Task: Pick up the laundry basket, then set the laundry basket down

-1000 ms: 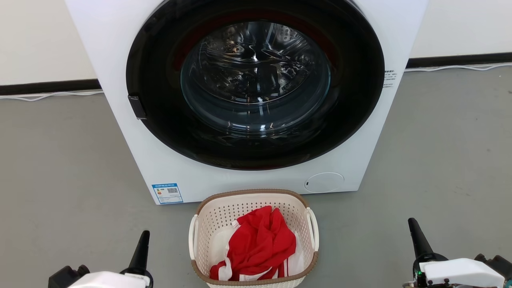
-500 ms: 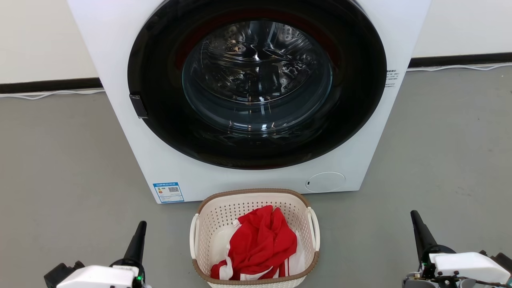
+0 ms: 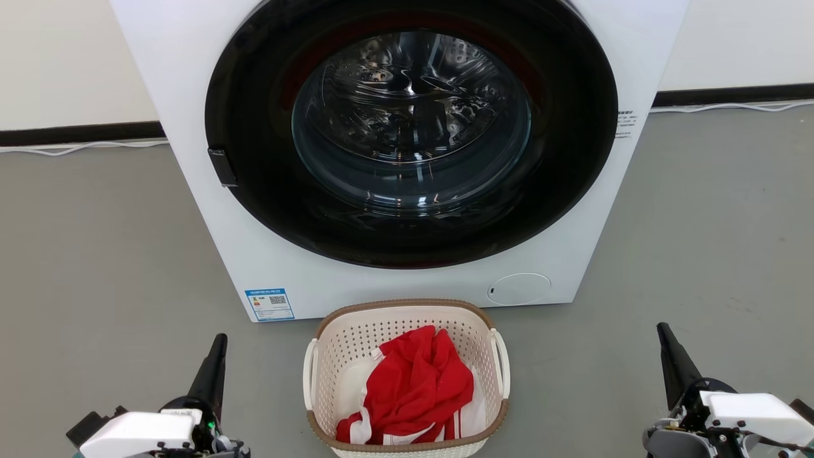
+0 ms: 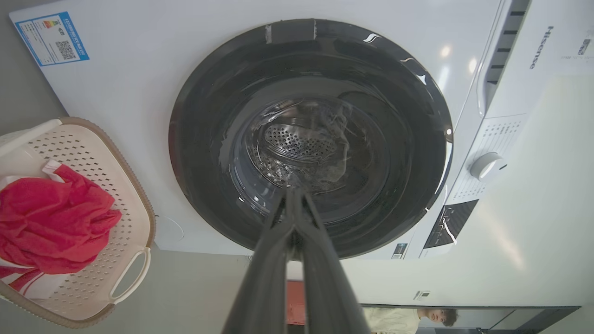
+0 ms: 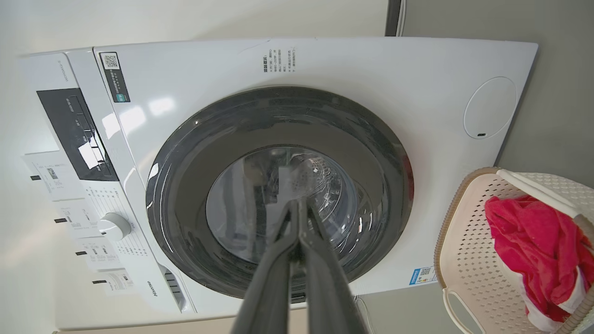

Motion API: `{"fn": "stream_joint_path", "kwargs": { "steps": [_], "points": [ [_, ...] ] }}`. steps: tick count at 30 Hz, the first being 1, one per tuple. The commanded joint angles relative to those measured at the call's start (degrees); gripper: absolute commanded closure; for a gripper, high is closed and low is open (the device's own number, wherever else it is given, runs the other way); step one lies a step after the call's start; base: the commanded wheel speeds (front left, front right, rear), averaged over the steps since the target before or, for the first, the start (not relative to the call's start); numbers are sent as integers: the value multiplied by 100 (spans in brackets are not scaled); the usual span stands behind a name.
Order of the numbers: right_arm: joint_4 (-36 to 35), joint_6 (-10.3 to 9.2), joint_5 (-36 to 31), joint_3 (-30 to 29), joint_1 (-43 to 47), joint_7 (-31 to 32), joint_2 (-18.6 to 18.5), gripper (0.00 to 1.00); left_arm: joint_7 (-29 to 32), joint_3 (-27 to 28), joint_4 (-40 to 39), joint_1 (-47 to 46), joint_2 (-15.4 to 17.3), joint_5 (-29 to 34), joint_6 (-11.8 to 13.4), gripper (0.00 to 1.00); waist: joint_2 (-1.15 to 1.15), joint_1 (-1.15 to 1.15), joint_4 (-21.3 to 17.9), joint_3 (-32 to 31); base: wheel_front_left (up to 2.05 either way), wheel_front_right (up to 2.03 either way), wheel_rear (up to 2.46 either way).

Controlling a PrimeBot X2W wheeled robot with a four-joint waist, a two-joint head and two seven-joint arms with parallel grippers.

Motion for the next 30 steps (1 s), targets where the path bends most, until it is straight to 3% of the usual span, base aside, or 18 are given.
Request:
{"fn": "stream_joint_path", "kwargs": {
  "steps": [1, 30],
  "points": [
    [-177, 42, 197, 72, -317, 107, -68, 100, 58, 205, -116, -399, 45, -218, -81, 100, 0, 0, 3, 2, 0, 0, 0],
    [-176, 42, 184, 25, -324, 149, -37, 100, 104, 258, -112, -409, 10, -204, -86, 100, 0, 0, 4, 2, 0, 0, 0]
  ]
}}
